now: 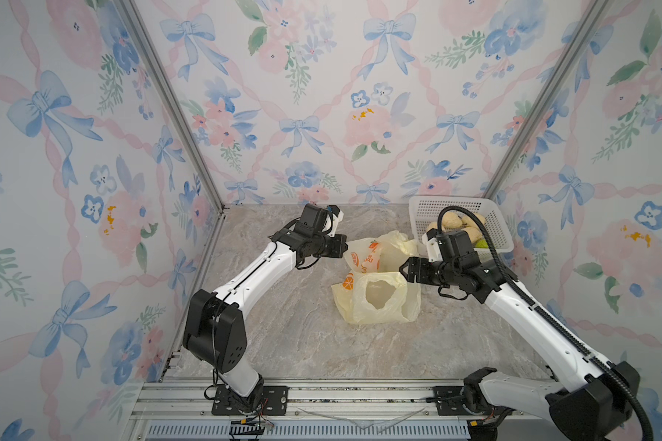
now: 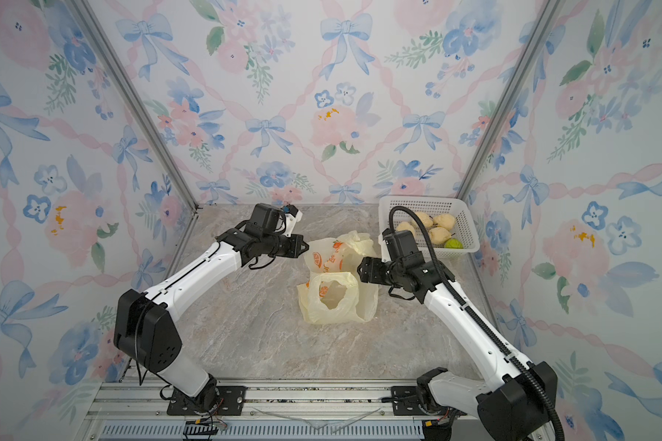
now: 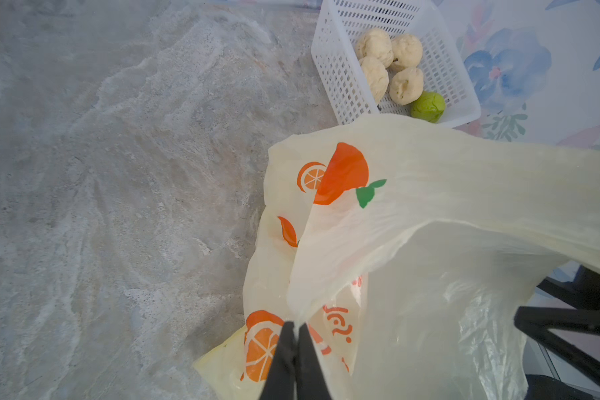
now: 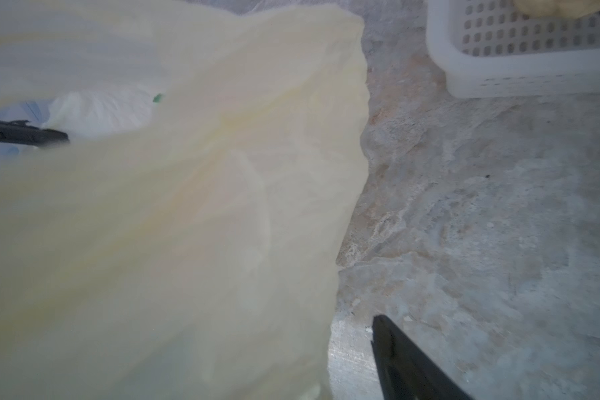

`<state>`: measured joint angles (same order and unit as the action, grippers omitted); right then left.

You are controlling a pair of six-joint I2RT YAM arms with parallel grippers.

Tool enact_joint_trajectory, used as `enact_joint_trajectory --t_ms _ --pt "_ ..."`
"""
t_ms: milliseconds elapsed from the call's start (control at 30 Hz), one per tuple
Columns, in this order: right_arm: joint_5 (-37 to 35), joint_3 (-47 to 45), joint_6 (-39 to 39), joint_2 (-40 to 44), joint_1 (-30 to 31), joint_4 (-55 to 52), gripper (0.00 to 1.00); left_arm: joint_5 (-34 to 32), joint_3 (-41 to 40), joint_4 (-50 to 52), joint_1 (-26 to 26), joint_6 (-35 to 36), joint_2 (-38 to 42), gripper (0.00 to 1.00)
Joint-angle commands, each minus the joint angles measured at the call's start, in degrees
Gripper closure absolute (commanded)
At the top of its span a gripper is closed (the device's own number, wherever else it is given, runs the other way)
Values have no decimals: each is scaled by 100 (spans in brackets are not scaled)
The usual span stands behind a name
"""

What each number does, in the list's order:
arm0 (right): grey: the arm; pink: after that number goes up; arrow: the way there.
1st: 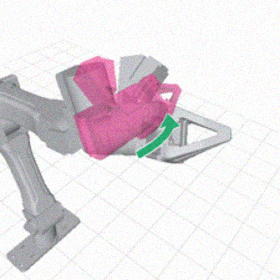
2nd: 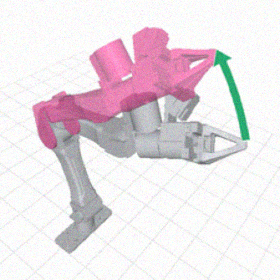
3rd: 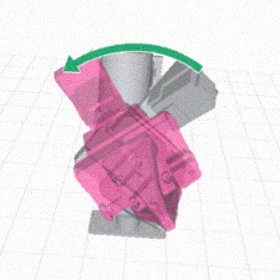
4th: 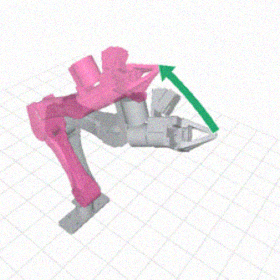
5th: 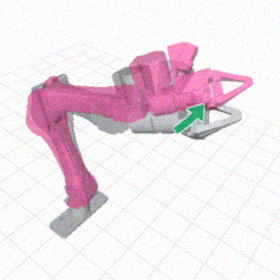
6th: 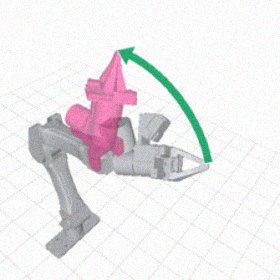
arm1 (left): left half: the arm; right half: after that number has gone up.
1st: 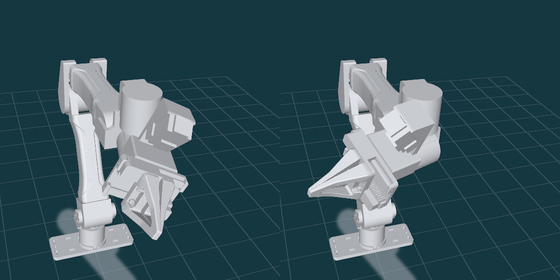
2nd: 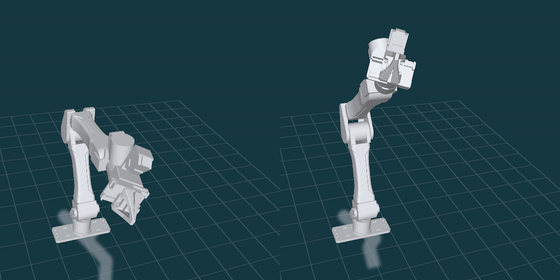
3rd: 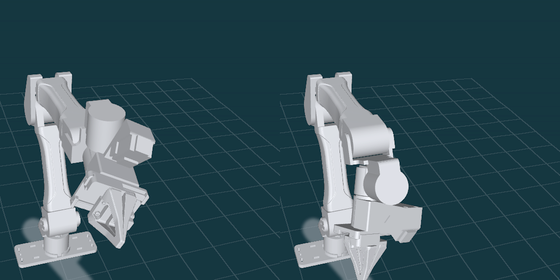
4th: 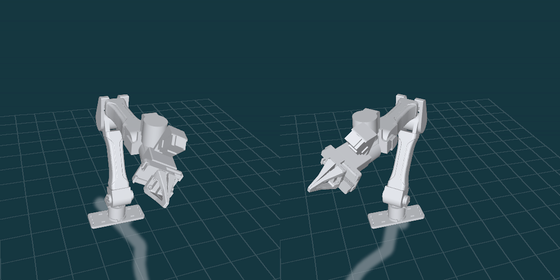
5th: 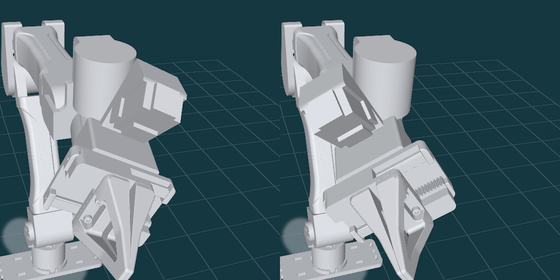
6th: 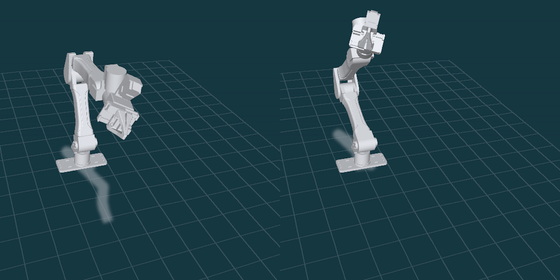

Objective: Place the pears into plastic bags & tie knots
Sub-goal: Pick up the plastic bag at the center of the board, then pick up the pear from the basket.

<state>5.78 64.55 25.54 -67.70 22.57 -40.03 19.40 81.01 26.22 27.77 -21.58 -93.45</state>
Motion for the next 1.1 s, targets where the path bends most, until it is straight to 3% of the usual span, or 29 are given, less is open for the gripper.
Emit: enact_joint_trajectory --t_ms 0,233,500,733,933,1067 --pt "-123 391 -394 281 -404 -365 15 120 156 -82 -26 6 -19 100" --pt "1383 1195 -765 232 -1305 -211 19 126 134 -248 -16 -155 -91 100" --pt "1313 1544 -305 0 -2451 531 23 24 42 -337 -32 -210 -94 100" --pt "652 2323 -701 -2079 -2792 488 27 139 20 -410 -40 -263 -156 100" --pt "293 3454 -1949 -3983 -2663 351 23 192 -41 -504 -41 -302 -156 100" --pt "26 4223 -2322 -5071 -2640 382 19 258 -32 -504 -61 -327 -150 100"
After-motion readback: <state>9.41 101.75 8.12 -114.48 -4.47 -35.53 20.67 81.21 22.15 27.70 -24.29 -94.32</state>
